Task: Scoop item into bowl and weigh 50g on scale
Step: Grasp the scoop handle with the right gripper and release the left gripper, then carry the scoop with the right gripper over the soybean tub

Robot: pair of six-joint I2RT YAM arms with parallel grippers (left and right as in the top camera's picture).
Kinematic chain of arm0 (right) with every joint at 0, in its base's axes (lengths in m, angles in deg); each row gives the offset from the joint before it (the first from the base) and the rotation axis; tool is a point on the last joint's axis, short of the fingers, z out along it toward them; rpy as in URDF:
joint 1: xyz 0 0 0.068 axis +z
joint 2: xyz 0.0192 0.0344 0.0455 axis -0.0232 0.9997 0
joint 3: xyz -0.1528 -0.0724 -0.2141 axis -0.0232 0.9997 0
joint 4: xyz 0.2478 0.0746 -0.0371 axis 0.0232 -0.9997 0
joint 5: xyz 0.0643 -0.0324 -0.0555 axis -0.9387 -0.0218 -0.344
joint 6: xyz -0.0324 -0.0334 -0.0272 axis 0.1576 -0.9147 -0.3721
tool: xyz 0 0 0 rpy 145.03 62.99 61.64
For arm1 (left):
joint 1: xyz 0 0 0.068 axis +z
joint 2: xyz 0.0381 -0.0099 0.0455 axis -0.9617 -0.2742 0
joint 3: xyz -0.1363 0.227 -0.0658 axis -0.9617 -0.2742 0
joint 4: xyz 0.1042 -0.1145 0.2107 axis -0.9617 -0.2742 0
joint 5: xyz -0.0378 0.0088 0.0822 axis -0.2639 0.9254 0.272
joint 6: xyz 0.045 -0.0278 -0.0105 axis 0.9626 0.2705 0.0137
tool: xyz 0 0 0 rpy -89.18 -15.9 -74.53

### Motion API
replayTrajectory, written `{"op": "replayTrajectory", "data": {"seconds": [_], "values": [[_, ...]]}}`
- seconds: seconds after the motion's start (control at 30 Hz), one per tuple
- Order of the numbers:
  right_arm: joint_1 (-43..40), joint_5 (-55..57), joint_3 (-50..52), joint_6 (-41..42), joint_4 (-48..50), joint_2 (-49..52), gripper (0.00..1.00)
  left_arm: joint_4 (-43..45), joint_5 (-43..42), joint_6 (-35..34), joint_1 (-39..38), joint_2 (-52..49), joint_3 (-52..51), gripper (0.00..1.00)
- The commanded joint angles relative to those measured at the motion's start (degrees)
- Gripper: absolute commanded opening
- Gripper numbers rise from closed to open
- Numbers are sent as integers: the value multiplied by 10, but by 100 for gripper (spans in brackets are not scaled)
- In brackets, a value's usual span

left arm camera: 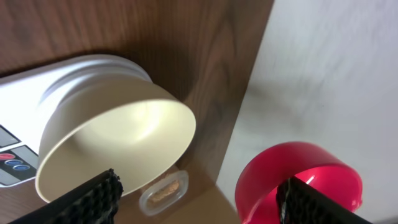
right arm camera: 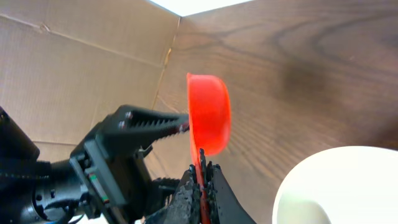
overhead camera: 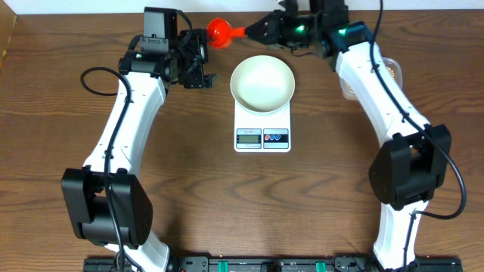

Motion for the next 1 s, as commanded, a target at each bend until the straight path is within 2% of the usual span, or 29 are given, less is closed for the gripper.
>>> {"op": "replayTrajectory", "data": {"seconds": [0.0,0.1,0.2,0.23,0.27,0.4,0.5,0.6,0.8,0.97], "values": [[-64,14,-12,-24,9,0,1,12,40,140,13,11,8,81],[-111,14,-22,-44,-12,0,2,38,23,371,13,11,8,81],[-144,16,-36,-68,-40,-2,2,31,23,458,13,11,8,81],[-168,24,-51,-86,-66,-2,2,30,23,520,13,11,8,81],[-176,32,-57,-91,-77,-2,1,30,24,542,13,11,8,81],[-207,53,-88,-115,-111,-2,1,42,16,552,20,12,8,81],[-221,56,-106,-121,-118,-2,2,74,-39,645,21,12,9,80],[-234,61,-114,-121,-119,-2,2,82,-48,695,19,17,9,75],[-247,78,-114,-121,-138,-2,1,64,-48,722,19,25,12,74],[-250,93,-114,-162,-176,-2,1,22,-26,749,19,25,12,72]]}}
